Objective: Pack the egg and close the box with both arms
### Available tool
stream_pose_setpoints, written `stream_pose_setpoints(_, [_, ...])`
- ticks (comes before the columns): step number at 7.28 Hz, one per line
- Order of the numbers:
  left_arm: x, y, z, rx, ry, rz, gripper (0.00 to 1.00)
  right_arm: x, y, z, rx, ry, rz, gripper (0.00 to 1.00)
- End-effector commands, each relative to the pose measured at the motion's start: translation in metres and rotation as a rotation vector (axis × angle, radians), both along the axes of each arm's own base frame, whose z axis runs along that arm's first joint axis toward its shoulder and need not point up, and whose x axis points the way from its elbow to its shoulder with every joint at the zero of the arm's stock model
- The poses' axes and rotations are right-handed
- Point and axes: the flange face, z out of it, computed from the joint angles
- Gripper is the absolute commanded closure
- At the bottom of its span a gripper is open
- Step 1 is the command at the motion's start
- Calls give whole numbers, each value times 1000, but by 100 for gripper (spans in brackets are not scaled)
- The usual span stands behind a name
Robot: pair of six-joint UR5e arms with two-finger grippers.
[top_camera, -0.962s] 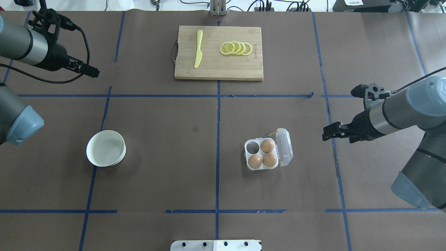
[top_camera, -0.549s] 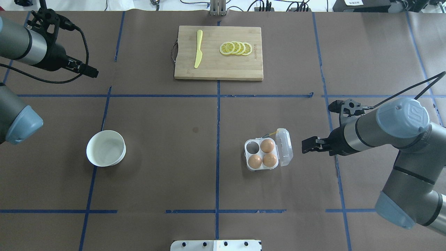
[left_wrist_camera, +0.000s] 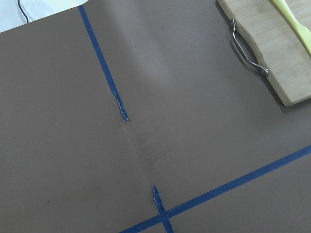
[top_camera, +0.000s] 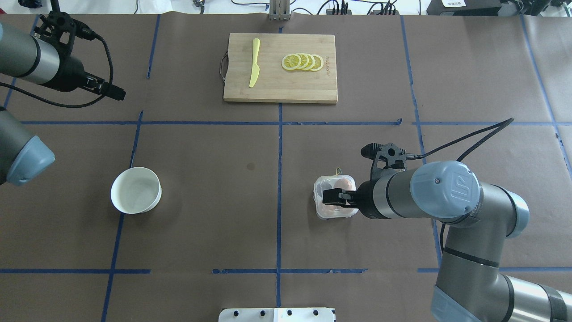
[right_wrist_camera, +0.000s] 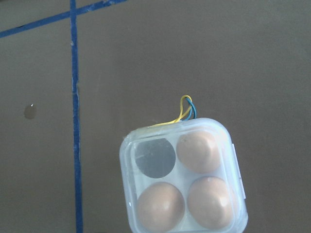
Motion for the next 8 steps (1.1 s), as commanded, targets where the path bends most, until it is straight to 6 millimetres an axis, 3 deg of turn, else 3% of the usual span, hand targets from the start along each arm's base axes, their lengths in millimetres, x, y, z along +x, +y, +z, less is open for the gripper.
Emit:
stream_pose_setpoints(1, [-5, -2, -1, 2, 1, -7, 0, 32, -15, -22, -30, -28, 2, 0])
stream_pose_setpoints(2, [-25, 2, 15, -20, -2, -20, 0, 64, -42, -22, -83, -56, -15, 0])
stream_pose_setpoints(3, [-55, 1, 28, -2, -5, 5, 0, 110, -77, -16, -136, -80, -13, 0])
stream_pose_setpoints(4, [-93, 2, 51, 24, -34, 28, 0, 147, -99, 1, -144, -75, -11, 0])
stream_pose_setpoints(7, [-204, 1, 98, 100, -103, 48, 0, 270, -146, 114, -19, 16, -93, 0])
stream_pose_setpoints(8, [-228, -1, 108, 127, -134, 48, 0, 313, -160, 156, 22, 52, -93, 0])
